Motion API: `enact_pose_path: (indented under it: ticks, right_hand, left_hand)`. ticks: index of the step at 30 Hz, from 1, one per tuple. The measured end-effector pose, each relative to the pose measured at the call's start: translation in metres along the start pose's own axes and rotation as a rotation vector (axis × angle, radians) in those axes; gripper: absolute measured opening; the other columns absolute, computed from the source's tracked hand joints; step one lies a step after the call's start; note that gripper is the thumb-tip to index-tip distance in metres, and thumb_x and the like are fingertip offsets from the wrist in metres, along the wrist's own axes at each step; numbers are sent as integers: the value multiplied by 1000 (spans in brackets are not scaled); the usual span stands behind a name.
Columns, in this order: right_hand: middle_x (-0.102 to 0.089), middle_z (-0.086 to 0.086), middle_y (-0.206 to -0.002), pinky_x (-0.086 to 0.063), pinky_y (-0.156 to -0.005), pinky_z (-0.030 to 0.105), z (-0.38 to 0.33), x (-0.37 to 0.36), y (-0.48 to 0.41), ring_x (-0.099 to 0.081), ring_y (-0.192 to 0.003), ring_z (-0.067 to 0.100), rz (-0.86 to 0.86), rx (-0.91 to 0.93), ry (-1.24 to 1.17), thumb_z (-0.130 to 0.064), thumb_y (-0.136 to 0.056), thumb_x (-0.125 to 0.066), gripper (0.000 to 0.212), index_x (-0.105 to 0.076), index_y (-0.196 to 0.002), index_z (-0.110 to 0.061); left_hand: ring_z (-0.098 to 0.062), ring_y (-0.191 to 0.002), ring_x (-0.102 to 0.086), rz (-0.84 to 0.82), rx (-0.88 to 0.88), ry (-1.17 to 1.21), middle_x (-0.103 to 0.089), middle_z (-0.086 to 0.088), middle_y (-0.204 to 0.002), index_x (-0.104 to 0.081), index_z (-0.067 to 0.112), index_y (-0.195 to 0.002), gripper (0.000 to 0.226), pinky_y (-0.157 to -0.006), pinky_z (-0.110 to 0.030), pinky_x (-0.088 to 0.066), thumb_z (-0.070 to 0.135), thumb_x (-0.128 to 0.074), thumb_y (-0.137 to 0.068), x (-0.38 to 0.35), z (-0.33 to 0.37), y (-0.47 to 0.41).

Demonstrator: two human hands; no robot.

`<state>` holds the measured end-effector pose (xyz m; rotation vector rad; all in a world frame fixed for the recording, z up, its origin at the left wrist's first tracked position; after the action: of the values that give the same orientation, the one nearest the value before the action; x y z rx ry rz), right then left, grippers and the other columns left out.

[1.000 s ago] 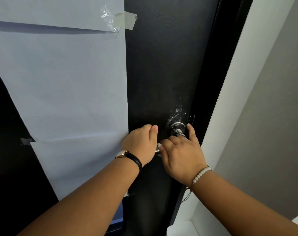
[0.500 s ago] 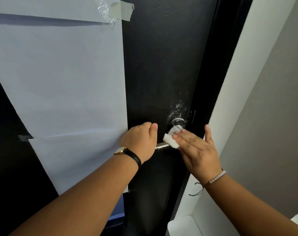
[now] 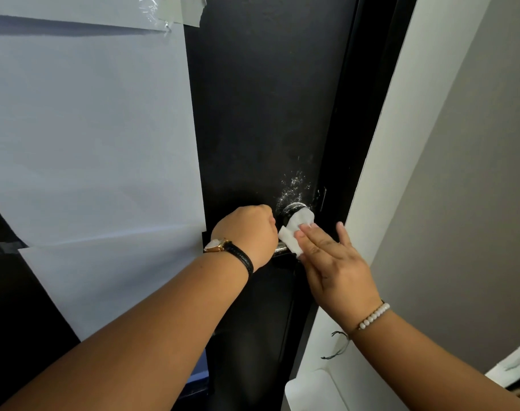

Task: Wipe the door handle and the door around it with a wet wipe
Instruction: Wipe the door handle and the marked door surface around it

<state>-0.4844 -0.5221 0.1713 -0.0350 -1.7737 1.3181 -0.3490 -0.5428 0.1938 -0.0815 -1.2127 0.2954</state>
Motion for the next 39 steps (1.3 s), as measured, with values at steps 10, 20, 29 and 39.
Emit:
enact_pose_path:
  ticks: [10,20,29,39]
  right_hand:
    - [-70,11,-110,-38,-105,44,17,-12,-26,-66,-101,19,-101,-333,-183,-30,-87,-45,36,-69,-99,-7]
    - [-75,14,-94,-51,-86,44,13,-1,-23,-71,-82,31,-93,-347,-66,-30,-88,-43,36,-71,-91,-7]
    - [-68,15,-111,-52,-86,37,18,-17,-35,-61,-105,28,-260,-386,-131,-33,-92,-47,29,-67,-106,-18]
    - [-75,11,-91,-49,-80,21,19,10,-14,-71,-82,24,-13,-370,-142,-35,-80,-54,32,-73,-91,-12]
  left_hand:
    - [-18,-80,-61,30,26,69,-68,1,-94,-65,23,-94,25,-61,-31,-47,21,-40,-93,-3,-5,-2]
    - [-16,-84,-63,11,46,111,-69,5,-97,-64,28,-95,23,-66,-31,-53,19,-43,-91,-7,-8,-3]
    - [-16,-85,-65,-14,74,155,-70,4,-98,-64,29,-99,24,-76,-39,-58,18,-44,-92,-8,-8,0]
    - [-15,-87,-65,-12,83,194,-70,6,-99,-64,30,-98,24,-77,-38,-58,18,-45,-91,-9,-11,0]
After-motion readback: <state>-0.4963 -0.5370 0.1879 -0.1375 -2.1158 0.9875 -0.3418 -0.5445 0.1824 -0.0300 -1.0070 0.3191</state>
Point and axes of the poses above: each hand's wrist, its own y-axis away from the middle knuckle, its own x-axis out of the back of the hand, z = x × y, the point moved 8 cm from there along -y, towards the middle knuckle
